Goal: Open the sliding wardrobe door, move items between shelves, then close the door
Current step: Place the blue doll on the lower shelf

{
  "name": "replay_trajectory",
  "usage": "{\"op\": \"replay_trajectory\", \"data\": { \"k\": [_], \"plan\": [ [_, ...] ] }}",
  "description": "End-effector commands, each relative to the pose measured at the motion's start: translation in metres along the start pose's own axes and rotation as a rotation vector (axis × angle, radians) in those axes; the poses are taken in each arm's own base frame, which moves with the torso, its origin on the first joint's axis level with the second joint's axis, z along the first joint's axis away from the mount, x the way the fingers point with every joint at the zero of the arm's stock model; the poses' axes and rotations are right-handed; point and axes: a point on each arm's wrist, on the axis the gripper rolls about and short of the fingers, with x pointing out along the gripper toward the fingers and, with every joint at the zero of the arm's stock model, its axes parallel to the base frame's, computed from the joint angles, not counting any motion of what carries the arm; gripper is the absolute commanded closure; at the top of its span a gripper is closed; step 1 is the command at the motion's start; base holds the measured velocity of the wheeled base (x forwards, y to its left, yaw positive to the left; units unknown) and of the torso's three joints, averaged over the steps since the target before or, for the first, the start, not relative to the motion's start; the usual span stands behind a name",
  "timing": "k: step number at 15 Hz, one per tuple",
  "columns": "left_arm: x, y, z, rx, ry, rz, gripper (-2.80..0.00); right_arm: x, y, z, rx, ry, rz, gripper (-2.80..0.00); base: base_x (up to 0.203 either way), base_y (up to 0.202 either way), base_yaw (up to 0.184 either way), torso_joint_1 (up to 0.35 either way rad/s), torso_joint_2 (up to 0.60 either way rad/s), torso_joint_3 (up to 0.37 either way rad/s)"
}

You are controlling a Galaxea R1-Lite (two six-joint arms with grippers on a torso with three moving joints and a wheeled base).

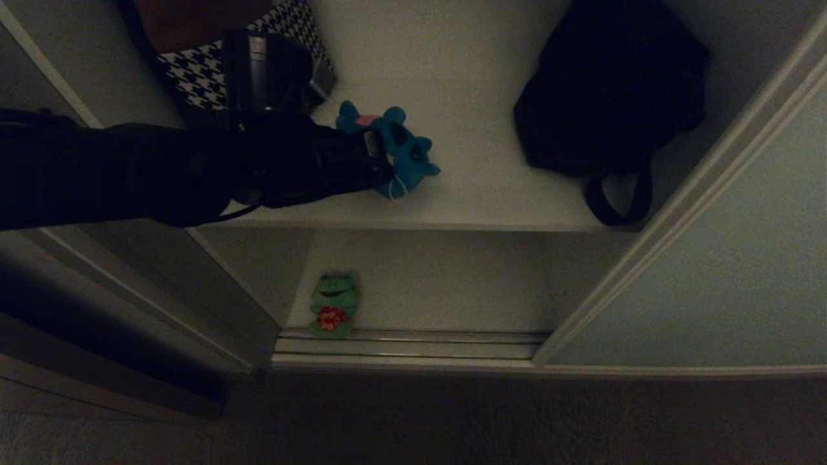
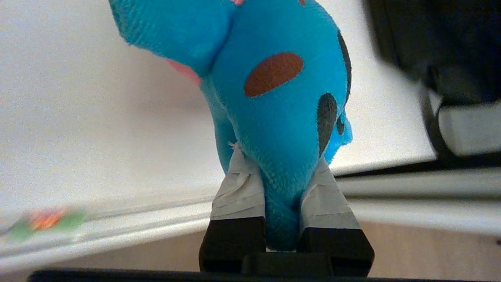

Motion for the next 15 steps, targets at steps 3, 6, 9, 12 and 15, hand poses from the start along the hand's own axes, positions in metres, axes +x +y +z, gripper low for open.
{"op": "replay_trajectory", "data": {
  "k": [3,6,9,12,15],
  "plan": [
    [-0.065,-0.004,0.009,0.011,-0.035,-0.013,0.00,0.000,0.000,0.000,0.000,0.000,0.001,0.00,0.000,0.000,0.000,0.000,0.00,0.000],
    [-0.103,0.002,-0.008,0.013,-0.004,-0.004,0.00,0.000,0.000,0.000,0.000,-0.002,0.001,0.00,0.000,0.000,0.000,0.000,0.00,0.000],
    [-0.127,0.008,-0.021,0.011,0.020,0.007,0.00,0.000,0.000,0.000,0.000,-0.002,0.001,0.00,0.000,0.000,0.000,0.000,0.00,0.000],
    [-0.130,0.011,-0.021,0.011,0.015,0.022,0.00,0.000,0.000,0.000,0.000,-0.002,0.001,0.00,-0.145,0.000,0.000,0.003,0.00,0.003],
    [-0.124,0.015,-0.027,0.006,0.041,0.040,0.00,0.000,0.000,0.000,0.000,-0.002,0.001,0.00,-0.192,0.000,-0.001,0.004,0.01,0.001]
  ]
}}
